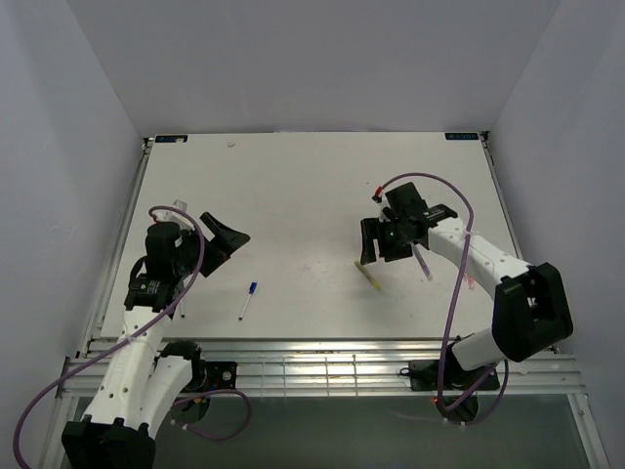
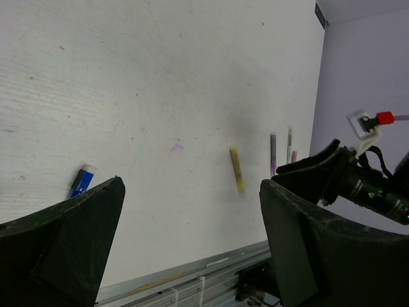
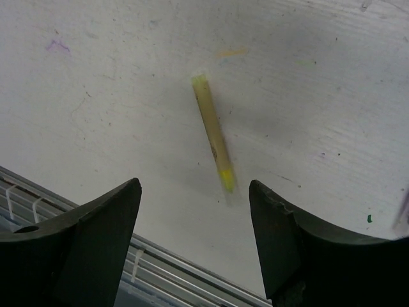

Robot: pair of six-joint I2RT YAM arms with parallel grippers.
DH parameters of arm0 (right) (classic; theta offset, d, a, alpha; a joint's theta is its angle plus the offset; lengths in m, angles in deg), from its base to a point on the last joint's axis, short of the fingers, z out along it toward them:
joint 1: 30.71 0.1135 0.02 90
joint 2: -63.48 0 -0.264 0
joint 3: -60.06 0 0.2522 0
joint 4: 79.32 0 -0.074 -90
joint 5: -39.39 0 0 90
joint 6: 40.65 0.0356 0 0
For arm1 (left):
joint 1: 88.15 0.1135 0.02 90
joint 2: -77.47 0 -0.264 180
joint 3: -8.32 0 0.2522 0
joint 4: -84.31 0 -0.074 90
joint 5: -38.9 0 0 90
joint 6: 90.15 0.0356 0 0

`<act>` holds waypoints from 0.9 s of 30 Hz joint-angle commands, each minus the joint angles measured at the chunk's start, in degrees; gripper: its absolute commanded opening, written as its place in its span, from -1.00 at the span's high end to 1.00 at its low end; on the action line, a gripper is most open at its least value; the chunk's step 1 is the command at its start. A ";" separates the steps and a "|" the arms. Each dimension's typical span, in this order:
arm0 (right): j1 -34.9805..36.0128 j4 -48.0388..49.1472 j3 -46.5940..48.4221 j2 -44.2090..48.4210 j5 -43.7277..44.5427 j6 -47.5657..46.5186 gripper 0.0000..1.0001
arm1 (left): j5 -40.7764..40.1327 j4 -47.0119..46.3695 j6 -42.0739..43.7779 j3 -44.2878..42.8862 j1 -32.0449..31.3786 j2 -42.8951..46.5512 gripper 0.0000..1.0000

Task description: Open the pen caps

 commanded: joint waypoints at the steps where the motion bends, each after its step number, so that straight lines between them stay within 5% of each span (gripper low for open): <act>1: 0.28 1.76 2.64 -3.77 0.16 -3.62 -0.47 | 5.55 -3.42 1.43 -1.07 0.29 0.92 -0.93; 9: 3.36 2.72 4.32 -10.37 4.03 -5.73 -0.14 | 8.19 -4.57 1.78 -1.33 0.20 0.22 -0.87; 16: 5.38 3.87 4.23 -14.06 6.48 -6.35 -0.02 | 10.56 -5.97 1.78 -1.51 0.20 0.31 -0.53; 25: 7.58 5.10 4.05 -18.37 11.13 -6.44 0.11 | 12.68 -7.29 1.96 -1.68 0.20 -0.74 -0.48; 27: 8.63 5.01 4.23 -19.16 12.63 -6.18 0.27 | 13.03 -7.56 1.96 -1.59 0.20 -1.01 -0.47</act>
